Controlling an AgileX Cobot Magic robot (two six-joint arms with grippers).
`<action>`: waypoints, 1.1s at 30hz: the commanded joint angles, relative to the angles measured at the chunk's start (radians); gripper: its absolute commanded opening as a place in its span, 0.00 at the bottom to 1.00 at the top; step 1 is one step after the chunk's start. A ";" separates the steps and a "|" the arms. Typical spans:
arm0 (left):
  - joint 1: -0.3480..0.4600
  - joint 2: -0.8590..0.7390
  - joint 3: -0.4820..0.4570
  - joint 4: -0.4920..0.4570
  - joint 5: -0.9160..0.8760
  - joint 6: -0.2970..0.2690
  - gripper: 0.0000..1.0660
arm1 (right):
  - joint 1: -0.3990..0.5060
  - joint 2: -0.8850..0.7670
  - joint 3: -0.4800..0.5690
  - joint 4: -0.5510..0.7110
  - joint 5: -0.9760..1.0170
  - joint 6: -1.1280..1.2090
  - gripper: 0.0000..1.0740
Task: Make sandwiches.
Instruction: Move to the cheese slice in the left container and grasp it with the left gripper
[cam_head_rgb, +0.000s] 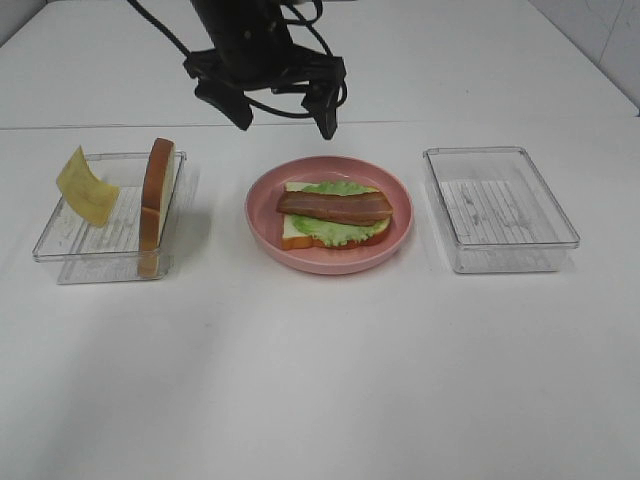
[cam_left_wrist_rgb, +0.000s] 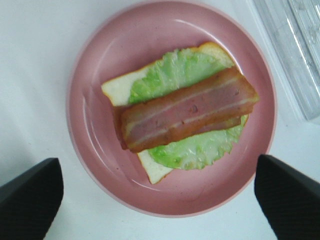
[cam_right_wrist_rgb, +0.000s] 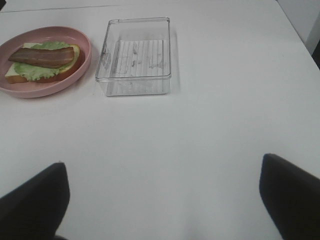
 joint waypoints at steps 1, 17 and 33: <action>-0.004 -0.042 -0.033 0.052 0.118 -0.009 0.95 | -0.005 -0.021 0.003 0.002 -0.010 -0.003 0.89; 0.284 -0.235 0.238 0.143 0.118 -0.006 0.95 | -0.005 -0.021 0.003 0.002 -0.010 -0.003 0.89; 0.394 -0.084 0.255 0.179 0.104 0.029 0.95 | -0.005 -0.021 0.003 0.002 -0.010 -0.003 0.89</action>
